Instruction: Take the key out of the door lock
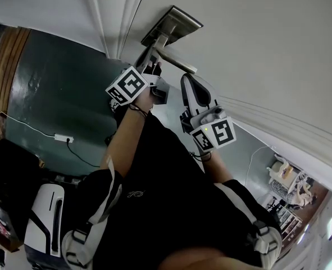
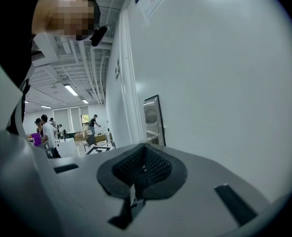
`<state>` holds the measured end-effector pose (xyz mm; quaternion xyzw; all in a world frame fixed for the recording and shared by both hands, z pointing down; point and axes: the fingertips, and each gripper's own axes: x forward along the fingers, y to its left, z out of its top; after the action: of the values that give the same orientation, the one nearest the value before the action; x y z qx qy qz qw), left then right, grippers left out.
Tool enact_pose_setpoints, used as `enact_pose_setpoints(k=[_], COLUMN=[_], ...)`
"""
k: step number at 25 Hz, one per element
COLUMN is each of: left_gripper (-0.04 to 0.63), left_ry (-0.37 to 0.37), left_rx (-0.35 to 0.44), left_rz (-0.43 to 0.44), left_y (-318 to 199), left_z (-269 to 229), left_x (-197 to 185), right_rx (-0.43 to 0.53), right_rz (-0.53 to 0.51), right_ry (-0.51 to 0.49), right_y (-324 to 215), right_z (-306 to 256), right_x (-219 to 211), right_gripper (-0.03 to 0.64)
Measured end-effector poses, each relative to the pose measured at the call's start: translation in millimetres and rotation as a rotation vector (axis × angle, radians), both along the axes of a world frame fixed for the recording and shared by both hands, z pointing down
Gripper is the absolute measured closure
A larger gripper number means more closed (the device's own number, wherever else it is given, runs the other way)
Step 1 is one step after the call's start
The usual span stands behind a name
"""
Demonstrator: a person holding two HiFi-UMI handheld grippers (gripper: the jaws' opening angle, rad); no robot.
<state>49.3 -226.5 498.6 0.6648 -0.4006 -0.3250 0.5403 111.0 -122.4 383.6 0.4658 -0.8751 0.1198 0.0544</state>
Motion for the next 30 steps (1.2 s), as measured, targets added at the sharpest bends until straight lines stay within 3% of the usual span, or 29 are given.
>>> enact_pose_setpoints(k=[30], left_gripper=[0.557], left_ry=[0.044], left_rx=[-0.003], left_rz=[0.031], left_y=[0.9], left_z=[0.7], left_x=[5.1], right_rx=[0.006], right_rz=[0.010], right_ry=[0.004], right_y=[-12.2], right_z=[-3.6], right_x=[1.0], right_gripper=[0.609])
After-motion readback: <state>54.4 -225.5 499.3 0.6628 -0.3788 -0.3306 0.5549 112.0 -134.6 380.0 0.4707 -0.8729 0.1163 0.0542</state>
